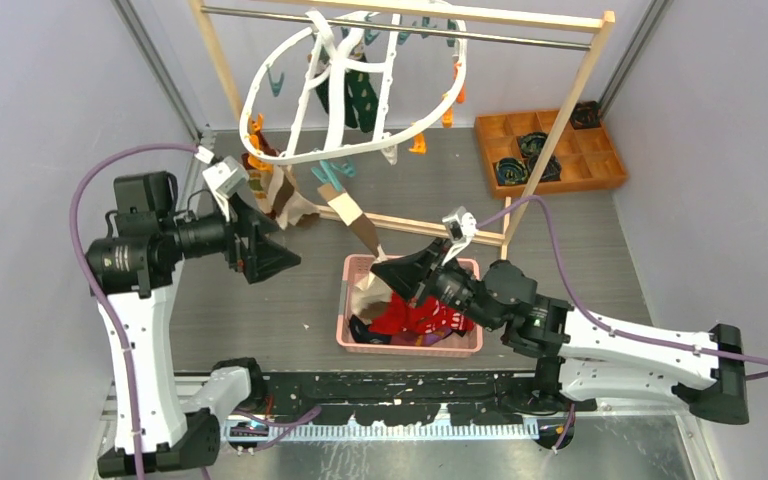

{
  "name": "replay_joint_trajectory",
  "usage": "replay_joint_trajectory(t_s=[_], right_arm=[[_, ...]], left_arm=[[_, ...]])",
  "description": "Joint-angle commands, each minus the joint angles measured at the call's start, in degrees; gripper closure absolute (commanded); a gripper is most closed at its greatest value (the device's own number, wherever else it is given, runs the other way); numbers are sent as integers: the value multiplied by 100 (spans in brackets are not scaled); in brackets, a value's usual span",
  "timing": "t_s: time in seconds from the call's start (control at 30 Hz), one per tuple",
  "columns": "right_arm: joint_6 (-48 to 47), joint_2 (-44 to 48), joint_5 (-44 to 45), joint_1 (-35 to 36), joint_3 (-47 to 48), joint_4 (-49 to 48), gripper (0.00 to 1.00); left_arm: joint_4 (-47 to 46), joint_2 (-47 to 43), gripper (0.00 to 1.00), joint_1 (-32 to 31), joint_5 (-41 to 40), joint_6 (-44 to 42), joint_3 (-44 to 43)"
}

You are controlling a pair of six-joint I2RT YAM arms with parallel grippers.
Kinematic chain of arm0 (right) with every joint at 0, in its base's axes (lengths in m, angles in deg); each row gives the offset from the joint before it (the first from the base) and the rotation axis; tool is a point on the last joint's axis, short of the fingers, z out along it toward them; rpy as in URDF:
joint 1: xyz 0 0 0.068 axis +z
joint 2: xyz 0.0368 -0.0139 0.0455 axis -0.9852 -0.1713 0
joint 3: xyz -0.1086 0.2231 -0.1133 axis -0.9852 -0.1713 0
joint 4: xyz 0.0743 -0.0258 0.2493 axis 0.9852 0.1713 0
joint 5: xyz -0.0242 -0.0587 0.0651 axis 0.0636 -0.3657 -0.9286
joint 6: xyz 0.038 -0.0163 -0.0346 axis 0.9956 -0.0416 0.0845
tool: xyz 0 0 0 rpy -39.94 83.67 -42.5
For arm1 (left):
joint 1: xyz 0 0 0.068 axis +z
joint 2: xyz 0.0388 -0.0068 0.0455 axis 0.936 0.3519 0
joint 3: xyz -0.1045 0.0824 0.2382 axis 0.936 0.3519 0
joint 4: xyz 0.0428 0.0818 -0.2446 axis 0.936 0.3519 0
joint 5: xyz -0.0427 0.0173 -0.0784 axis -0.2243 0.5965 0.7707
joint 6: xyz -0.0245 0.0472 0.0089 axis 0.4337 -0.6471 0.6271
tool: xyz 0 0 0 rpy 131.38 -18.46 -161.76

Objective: Remove the socks clipped to the hanger
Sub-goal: Remove the sock from the hanger.

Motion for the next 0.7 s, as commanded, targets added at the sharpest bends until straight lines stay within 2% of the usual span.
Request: replay_joint_trajectory(t_s=[0.0,0.1,0.3,0.53,0.67], right_arm=[[425,188,-595,35,85,202,99],[577,-28,-1176,42,354,203,99],[1020,-713,-2364,49,794,-322,99],[1018,-1190,-2460,87,1062,-576,99],[1118,-1322,-2500,87,1114,-800,99]], left_arm=[[-1128,-696,4,20,601,864,703],[-1711,-1200,5,4,900,1371,1291],[-1437,-1668,5,-103,1001,889,2008],[-3024,-1697,3,-149,965,2595,2363],[-3119,-1821,2,-188,1097,2773,2594]])
